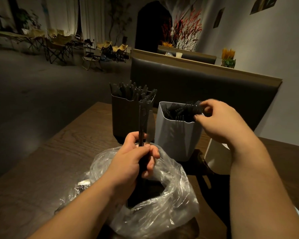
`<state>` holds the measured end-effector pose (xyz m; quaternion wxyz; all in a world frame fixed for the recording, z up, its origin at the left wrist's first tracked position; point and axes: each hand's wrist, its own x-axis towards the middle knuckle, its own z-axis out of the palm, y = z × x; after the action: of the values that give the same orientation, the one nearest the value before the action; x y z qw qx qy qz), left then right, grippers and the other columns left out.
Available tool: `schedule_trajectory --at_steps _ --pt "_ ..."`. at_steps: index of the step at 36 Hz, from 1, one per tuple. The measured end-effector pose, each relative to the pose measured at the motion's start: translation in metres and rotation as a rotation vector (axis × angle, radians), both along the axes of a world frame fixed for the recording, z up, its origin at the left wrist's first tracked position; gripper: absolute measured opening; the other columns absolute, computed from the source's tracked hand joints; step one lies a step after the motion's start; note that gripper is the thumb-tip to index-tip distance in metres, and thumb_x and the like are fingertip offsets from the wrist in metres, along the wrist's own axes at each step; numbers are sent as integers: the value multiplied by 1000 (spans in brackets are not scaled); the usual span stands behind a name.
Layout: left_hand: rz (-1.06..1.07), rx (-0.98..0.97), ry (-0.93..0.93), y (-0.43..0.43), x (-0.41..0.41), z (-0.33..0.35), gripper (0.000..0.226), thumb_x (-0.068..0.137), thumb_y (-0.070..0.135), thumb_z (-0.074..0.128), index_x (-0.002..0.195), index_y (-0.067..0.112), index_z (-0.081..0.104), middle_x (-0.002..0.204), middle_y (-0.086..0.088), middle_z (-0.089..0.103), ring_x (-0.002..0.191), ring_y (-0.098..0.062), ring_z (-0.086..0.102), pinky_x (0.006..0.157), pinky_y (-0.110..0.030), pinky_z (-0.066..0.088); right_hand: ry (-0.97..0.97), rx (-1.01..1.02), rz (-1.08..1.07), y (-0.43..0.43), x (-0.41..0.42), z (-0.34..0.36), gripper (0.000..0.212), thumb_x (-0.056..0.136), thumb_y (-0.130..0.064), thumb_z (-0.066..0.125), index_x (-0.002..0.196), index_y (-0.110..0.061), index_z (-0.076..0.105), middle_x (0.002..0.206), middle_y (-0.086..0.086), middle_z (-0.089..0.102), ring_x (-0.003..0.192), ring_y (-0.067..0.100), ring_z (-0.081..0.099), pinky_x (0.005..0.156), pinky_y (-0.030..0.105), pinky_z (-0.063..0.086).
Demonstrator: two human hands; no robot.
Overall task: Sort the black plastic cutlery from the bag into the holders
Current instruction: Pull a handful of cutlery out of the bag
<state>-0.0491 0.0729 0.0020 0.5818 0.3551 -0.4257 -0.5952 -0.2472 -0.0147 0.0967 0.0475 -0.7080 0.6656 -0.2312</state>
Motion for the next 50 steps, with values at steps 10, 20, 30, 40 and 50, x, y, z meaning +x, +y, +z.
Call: schedule_trajectory --at_steps 10,20,30,40,50 --pt "21 -10 17 0 3 2 22 106 9 41 109 13 63 78 -10 57 57 -18 43 46 -24 37 285 180 61 2 12 -5 57 108 -39 29 160 -35 6 168 -4 6 155 25 -3 123 50 6" --pt "-86 -73 159 5 4 8 31 93 13 51 123 14 61 78 -9 63 53 -17 58 43 -23 47 -226 -339 412 33 41 14 29 96 -26 62 126 -26 64 110 -16 64 100 -3 60 84 8 47" --pt "-104 -102 93 4 4 0 34 85 14 63 118 21 67 82 -13 65 52 -21 61 39 -24 46 -566 -80 471 32 71 -7 8 94 -28 67 99 -27 72 86 -10 73 80 0 70 62 16 53" --pt "-99 -36 -113 3 4 -7 17 100 12 52 111 14 65 75 -7 62 43 -11 43 39 -19 31 -1050 -426 293 30 41 17 13 97 -11 62 98 -23 69 86 -7 73 79 4 73 64 22 60" --pt "-157 141 86 -3 0 -9 53 89 46 49 112 -1 56 72 -6 50 46 -12 32 41 -19 18 -821 -1108 -32 7 -13 15 23 95 -19 61 113 -4 66 105 0 68 102 5 66 84 26 57"
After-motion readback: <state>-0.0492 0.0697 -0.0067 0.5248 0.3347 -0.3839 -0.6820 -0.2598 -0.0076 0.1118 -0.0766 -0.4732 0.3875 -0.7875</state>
